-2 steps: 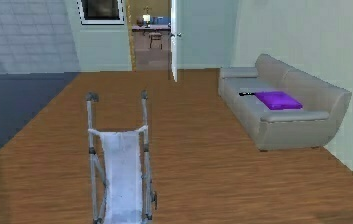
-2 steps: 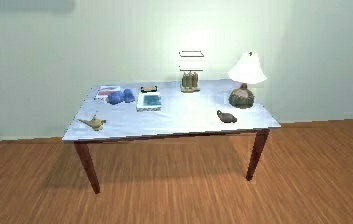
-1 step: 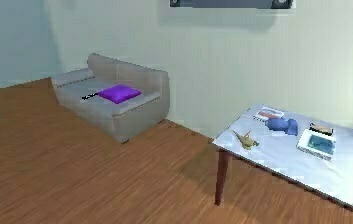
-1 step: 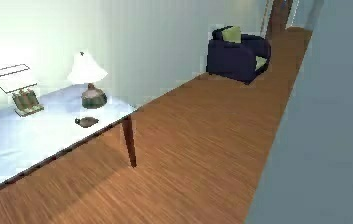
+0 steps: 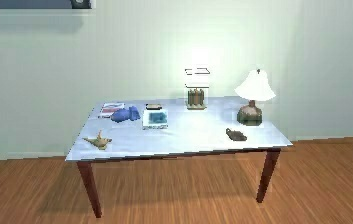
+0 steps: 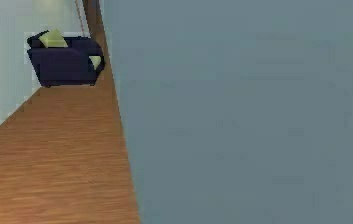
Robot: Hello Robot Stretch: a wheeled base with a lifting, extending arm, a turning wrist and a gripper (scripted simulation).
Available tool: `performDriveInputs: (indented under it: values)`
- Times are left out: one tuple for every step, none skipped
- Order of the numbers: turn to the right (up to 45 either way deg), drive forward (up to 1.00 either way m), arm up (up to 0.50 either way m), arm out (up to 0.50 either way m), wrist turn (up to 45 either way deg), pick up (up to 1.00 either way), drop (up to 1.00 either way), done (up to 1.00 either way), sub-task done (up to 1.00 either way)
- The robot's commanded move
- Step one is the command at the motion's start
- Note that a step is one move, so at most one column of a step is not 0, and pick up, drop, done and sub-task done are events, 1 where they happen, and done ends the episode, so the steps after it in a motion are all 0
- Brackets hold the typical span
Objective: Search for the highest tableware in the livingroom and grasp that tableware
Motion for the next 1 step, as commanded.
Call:
performDriveInputs:
  values:
    - [27.0, 0.0, 0.0, 0.0, 0.0, 0.0, 0.0, 0.0, 0.0]
